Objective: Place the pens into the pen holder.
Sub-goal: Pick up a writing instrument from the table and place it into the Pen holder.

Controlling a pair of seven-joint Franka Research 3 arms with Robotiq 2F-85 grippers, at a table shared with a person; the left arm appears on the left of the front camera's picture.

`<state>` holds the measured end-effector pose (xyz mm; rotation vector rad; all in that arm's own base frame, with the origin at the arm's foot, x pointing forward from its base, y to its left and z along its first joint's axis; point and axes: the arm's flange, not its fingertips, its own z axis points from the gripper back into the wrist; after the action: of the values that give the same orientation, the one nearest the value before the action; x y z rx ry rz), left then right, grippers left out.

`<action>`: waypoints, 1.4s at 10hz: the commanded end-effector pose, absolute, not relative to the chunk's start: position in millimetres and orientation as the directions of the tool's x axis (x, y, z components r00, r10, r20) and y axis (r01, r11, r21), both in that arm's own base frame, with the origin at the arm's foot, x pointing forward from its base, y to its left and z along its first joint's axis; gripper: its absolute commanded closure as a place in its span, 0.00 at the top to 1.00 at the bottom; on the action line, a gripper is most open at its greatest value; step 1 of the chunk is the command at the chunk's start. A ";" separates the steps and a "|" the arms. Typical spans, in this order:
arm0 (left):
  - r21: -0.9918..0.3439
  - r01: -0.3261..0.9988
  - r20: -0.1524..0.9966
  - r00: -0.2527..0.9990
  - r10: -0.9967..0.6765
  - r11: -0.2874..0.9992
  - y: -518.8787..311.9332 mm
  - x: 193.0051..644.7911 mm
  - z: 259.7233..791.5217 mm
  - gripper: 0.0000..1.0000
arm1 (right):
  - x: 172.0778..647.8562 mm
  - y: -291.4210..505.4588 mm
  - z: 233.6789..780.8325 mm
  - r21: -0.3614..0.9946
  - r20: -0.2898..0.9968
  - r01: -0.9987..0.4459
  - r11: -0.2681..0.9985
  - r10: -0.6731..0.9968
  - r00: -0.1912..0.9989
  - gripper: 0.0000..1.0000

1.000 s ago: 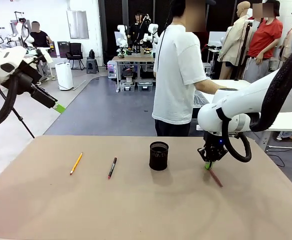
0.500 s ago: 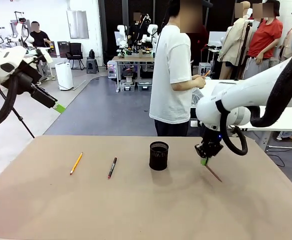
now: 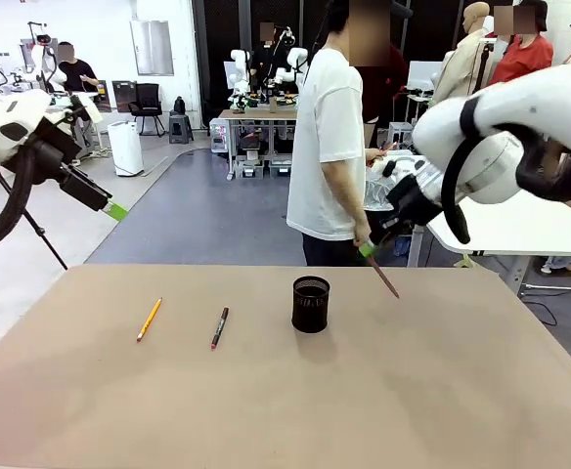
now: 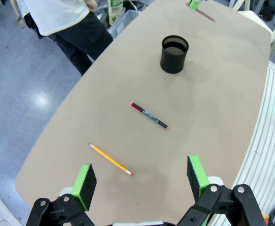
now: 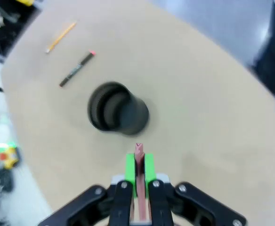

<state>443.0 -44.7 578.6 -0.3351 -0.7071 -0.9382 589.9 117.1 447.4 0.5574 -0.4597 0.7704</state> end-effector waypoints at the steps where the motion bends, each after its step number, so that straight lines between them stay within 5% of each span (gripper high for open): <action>1: 0.039 0.824 0.684 0.390 -0.616 0.565 -44.2 443.8 579.0 1.00 | 569.2 91.6 442.0 0.263 0.749 -0.901 0.345 0.516 0.416 0.00; 5: 0.039 0.824 0.684 0.390 -0.616 0.565 -44.2 443.8 579.0 1.00 | 556.8 70.6 466.6 0.136 0.910 -0.961 0.242 0.354 0.217 0.00; 6: 0.039 0.824 0.684 0.390 -0.616 0.565 -44.2 443.8 579.0 1.00 | 562.4 75.0 466.4 0.216 0.839 -0.892 0.396 0.391 0.377 0.00; 7: 0.039 0.824 0.684 0.390 -0.616 0.565 -44.2 443.8 579.0 1.00 | 572.9 74.9 468.2 0.138 0.886 -0.955 0.261 0.398 0.237 0.00; 9: 0.039 0.824 0.684 0.390 -0.616 0.565 -44.2 443.8 579.0 1.00 | 568.8 67.4 466.1 0.158 0.881 -0.944 0.291 0.389 0.268 0.00; 10: 0.039 0.824 0.684 0.390 -0.616 0.565 -44.2 443.8 579.0 1.00 | 582.6 75.7 459.5 0.138 0.932 -0.974 0.179 0.310 0.189 0.00; 11: 0.039 0.824 0.684 0.390 -0.616 0.565 -44.2 443.8 579.0 1.00 | 602.7 87.0 457.9 0.017 0.964 -0.980 0.199 0.256 0.069 0.00; 14: 0.039 0.824 0.684 0.390 -0.616 0.565 -44.2 443.8 579.0 1.00 | 636.2 130.4 448.5 0.034 0.966 -0.995 0.090 0.251 0.056 0.00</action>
<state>443.0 -44.7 578.7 -0.3348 -0.7072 -0.9381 616.7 119.6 453.4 0.9485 -1.0406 1.1721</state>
